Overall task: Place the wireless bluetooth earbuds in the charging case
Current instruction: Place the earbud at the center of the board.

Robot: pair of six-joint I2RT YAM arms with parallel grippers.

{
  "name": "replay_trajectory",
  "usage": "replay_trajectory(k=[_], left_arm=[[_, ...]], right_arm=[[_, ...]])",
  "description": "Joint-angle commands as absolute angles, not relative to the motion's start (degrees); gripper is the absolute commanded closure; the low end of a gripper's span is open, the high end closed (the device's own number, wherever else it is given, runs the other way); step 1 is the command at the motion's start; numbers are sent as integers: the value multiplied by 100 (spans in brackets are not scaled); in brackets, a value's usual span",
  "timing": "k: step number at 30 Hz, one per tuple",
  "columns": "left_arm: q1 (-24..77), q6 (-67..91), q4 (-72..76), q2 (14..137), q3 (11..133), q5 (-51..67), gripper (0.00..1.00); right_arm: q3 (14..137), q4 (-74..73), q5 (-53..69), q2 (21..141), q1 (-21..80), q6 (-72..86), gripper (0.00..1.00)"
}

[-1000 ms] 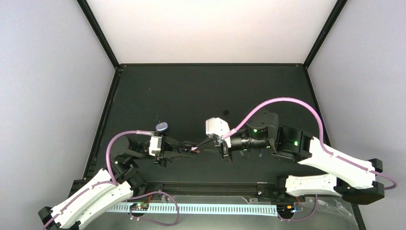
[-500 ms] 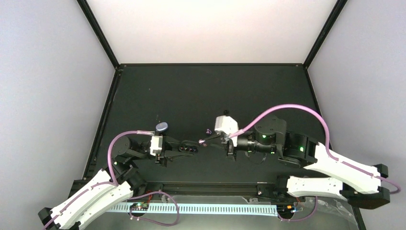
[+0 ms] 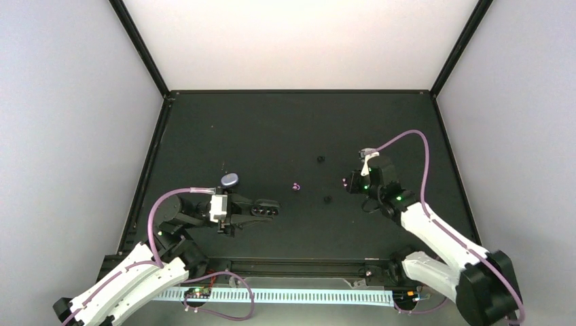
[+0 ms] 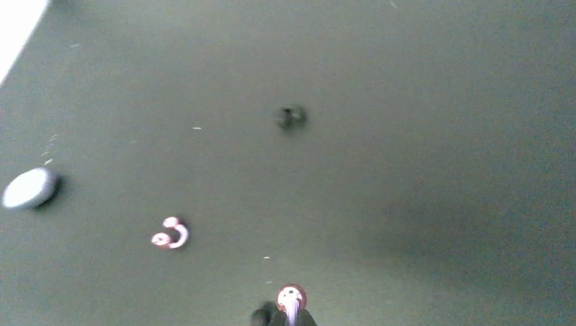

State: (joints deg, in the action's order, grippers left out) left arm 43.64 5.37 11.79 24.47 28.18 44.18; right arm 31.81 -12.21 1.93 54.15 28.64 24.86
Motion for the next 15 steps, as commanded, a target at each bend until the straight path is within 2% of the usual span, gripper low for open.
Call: replay_trajectory(k=[1, 9, 15], left_arm=[[4377, 340, 1093, 2464, 3008, 4445, 99], [4373, 281, 1093, 2403, 2909, 4419, 98], [4369, 320, 1106, 2360, 2877, 4418, 98]], right_arm=[[2939, -47, 545, 6100, 2357, 3472, 99], [3174, 691, 641, 7583, 1813, 3638, 99], [3457, 734, 608, 8256, 1708, 3615, 99]])
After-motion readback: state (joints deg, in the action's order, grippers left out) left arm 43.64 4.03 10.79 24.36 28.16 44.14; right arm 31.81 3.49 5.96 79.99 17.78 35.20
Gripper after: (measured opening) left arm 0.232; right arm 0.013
